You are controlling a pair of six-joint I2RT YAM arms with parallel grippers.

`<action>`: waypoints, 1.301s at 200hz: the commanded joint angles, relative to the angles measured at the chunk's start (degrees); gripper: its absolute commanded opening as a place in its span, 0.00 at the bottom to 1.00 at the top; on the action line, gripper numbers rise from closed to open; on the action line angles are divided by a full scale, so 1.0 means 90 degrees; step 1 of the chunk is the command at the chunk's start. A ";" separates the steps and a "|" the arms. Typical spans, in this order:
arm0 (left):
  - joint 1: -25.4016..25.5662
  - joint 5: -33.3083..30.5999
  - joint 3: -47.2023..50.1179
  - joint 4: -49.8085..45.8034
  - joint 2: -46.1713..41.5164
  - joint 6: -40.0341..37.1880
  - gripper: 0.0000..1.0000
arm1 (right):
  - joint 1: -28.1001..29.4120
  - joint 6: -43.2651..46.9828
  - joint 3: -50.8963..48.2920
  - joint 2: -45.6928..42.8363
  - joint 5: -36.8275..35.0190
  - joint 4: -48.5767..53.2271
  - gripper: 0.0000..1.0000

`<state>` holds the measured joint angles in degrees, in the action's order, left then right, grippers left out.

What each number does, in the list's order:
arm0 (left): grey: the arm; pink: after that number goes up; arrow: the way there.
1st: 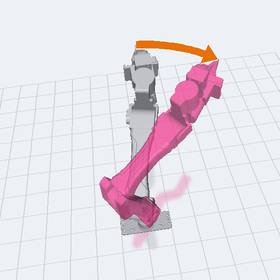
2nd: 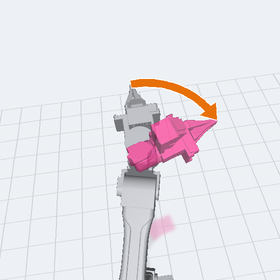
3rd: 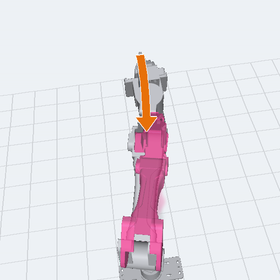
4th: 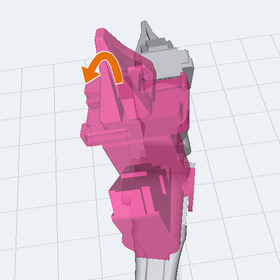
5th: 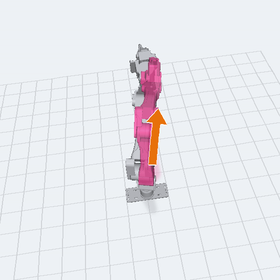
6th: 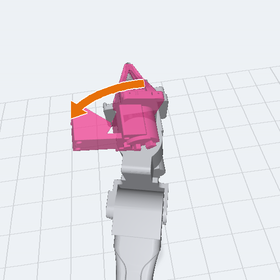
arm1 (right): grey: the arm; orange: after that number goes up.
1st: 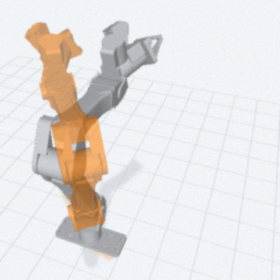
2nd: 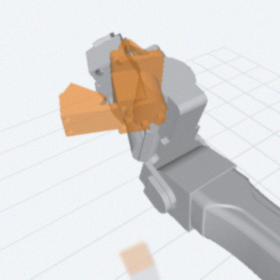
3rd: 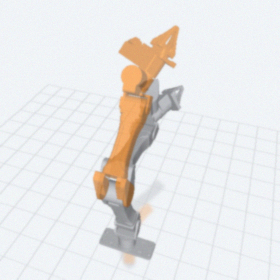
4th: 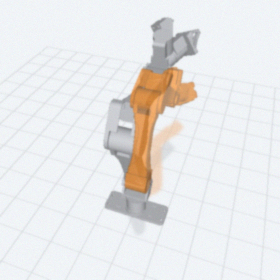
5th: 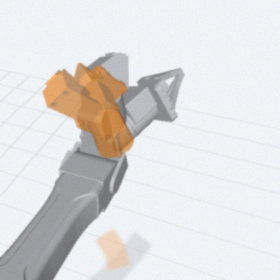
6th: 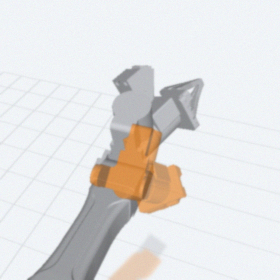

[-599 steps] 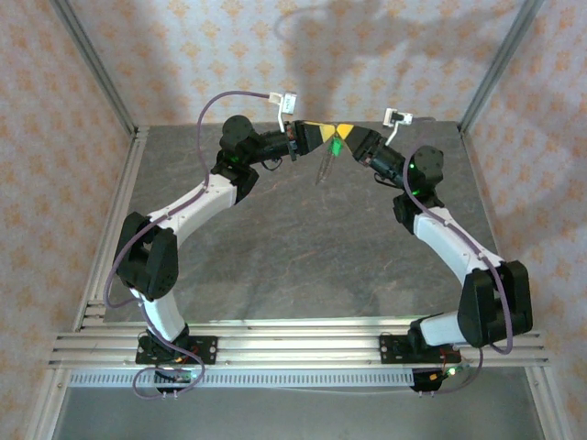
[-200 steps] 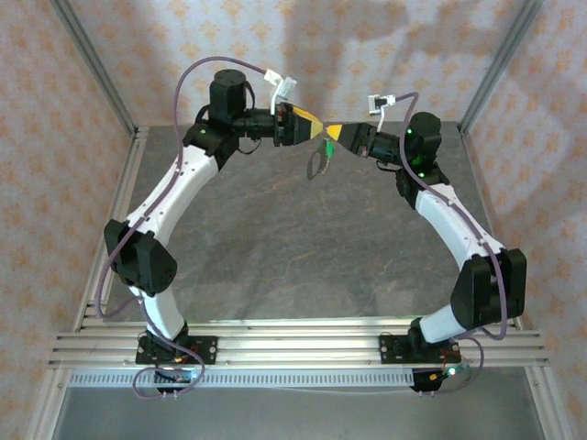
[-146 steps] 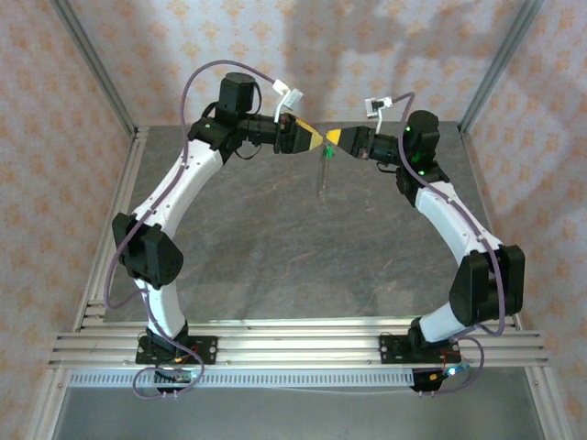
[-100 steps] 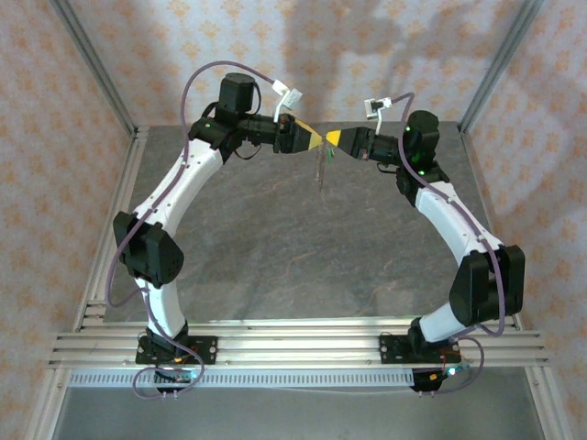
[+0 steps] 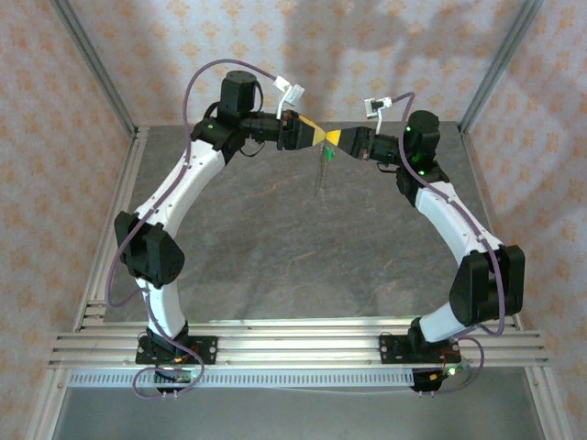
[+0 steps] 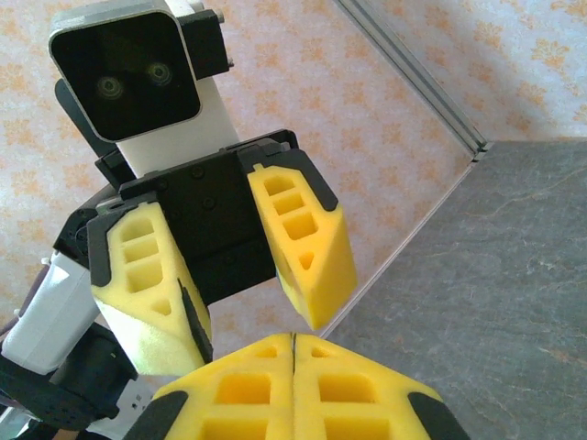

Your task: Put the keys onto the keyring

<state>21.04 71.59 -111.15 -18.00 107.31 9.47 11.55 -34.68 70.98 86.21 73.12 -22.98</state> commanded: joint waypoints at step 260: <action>0.0443 0.0221 -0.0119 -0.0682 0.0045 -0.0739 0.00 | -0.0045 -0.0157 -0.0062 -0.0108 -0.0300 -0.0668 0.00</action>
<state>21.78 70.91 -112.36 -22.59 108.42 3.07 11.44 -35.48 70.41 86.21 73.76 -23.49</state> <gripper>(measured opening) 0.044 0.043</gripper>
